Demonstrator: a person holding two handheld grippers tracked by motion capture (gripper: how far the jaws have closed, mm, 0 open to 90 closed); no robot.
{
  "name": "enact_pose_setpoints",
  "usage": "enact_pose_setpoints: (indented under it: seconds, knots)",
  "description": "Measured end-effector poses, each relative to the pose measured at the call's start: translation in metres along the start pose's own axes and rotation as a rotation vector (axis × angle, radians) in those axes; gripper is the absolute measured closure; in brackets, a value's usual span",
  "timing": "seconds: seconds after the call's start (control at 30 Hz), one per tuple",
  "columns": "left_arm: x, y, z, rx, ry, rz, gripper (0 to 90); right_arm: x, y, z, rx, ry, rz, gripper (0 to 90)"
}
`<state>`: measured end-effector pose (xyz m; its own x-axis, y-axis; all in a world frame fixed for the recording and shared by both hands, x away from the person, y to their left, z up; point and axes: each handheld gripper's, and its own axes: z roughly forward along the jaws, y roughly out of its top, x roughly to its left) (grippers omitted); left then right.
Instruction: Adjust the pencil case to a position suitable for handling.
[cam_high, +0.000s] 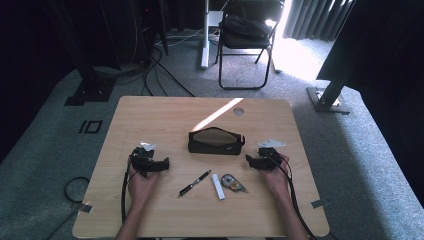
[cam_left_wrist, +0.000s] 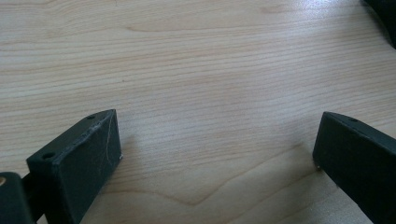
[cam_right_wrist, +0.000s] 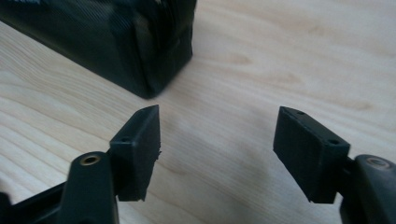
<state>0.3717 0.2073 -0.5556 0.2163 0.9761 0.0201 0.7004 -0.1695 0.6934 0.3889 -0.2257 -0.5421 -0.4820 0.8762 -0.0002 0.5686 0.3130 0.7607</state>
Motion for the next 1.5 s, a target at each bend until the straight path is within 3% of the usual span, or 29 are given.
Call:
enact_pose_setpoints:
  seconds: [0.3,0.7,1.0,1.17,1.5]
  knots:
    - [0.0,0.0,0.0,0.001,0.0,0.0,1.3,-0.001,0.016,-0.013,-0.075,0.009,-0.003,33.6]
    - [0.0,0.0,0.0,0.001,0.0,0.0,1.3,-0.002,0.044,-0.016,-0.137,0.02,0.008,34.3]
    - [0.0,0.0,0.0,0.001,0.001,0.0,1.3,0.004,0.056,-0.005,-0.134,0.038,0.01,34.4]
    - [0.0,0.0,0.0,0.001,0.001,0.0,1.3,0.01,0.065,0.011,-0.111,0.048,0.008,34.3]
    - [0.0,0.0,0.0,0.001,0.001,0.001,1.3,0.017,0.072,0.027,-0.077,0.059,0.002,34.4]
